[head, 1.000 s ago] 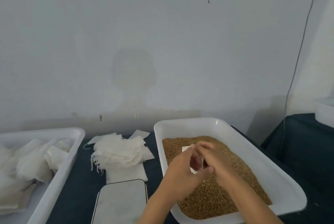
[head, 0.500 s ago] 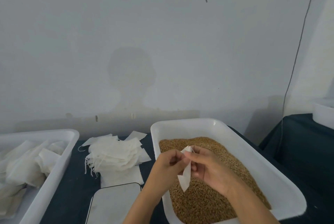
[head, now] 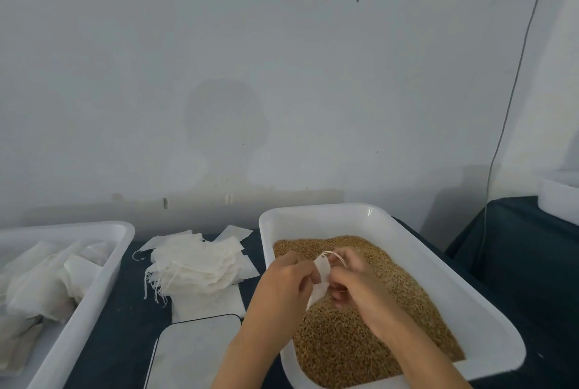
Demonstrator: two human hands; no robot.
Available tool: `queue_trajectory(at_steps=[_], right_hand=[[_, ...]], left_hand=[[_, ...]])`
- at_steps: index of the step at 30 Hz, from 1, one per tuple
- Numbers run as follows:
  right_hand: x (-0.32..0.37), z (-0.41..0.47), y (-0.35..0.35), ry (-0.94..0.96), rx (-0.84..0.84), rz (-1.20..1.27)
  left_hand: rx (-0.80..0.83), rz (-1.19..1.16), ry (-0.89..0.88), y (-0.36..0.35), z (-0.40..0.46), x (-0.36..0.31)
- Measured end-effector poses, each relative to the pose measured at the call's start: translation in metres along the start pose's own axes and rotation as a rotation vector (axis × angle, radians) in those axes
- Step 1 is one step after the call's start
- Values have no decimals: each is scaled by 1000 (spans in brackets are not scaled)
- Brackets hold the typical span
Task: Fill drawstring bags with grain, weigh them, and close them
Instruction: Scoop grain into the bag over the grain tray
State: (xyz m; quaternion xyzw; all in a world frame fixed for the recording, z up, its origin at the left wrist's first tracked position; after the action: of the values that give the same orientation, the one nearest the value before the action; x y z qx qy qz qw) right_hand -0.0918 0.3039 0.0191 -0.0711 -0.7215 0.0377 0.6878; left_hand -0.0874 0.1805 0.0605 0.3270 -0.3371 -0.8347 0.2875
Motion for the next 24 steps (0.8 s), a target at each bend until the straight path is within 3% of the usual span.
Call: queue_trajectory(at_steps=[5,6,9,11,15,20,24], right_hand=[[12,-5,0,17,8,30],[15,-5,6,26,-20,-89],[27,-7,40,50,-144,-890],[22,-11,58,-23,-134,-1137],[-3,-14,69,-208,-40,-1187],[-10,-5,77,-166,-117,-1264],[-21,5,85,-259,-78,-1298]], left_hand=[[81,99,-40,-8,-3,-6],[65,143,-70,-6,-3,-7],[28,210,-178,0,-3,-11],[39,219,-244,1,-3,-14],[102,244,-272,-4,-4,-10],[84,207,-151,-2,-2,4],[53,206,-122,0,-1,10]])
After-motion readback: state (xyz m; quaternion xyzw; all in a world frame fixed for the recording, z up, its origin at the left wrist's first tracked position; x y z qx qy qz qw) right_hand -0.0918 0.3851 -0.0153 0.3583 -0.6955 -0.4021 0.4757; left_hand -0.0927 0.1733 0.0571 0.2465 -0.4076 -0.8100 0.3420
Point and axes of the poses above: each hand's wrist, its own z-axis towards the middle knuckle, its own y-axis out of the back of the hand, x = y × z, the point moved 8 cm from there along z, towards the middle knuckle, and after that the axes turned 13 degrees about z, right-handed, at the moved point
